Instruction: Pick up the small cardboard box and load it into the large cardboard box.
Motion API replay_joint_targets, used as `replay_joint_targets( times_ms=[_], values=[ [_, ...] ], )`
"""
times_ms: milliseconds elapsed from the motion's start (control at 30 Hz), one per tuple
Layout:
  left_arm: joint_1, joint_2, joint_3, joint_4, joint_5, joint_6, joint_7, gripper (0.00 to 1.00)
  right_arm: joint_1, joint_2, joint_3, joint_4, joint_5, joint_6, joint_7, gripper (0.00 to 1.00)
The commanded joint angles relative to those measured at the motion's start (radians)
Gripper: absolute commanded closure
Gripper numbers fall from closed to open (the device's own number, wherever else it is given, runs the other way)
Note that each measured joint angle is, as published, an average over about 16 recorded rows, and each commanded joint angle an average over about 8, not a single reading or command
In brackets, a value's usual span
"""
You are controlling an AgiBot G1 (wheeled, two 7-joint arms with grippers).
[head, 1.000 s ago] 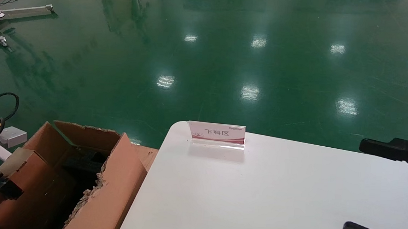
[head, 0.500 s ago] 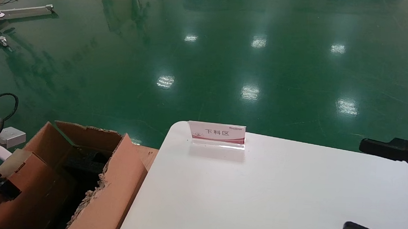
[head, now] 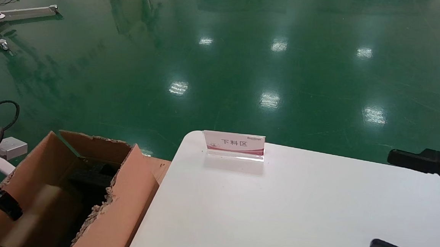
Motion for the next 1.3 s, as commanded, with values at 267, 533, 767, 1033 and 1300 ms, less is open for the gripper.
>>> replay_joint_targets(
  times_ms=[267,533,767,1033,1300],
  values=[
    [-0.007,0.008,-0.008,-0.007,0.001,0.003,0.017,0.0,0.0,0.0,0.0,0.0,0.0,0.0,0.0,0.0],
    [-0.055,0.017,-0.053,-0.04,0.016,0.025,0.131,0.0,0.0,0.0,0.0,0.0,0.0,0.0,0.0,0.0],
    [-0.129,-0.01,-0.128,-0.083,0.033,0.051,0.293,0.0,0.0,0.0,0.0,0.0,0.0,0.0,0.0,0.0],
    [-0.228,-0.093,-0.222,-0.158,0.026,0.092,0.496,0.0,0.0,0.0,0.0,0.0,0.0,0.0,0.0,0.0],
    [-0.292,-0.219,-0.314,-0.239,-0.039,0.147,0.714,0.0,0.0,0.0,0.0,0.0,0.0,0.0,0.0,0.0]
  ],
)
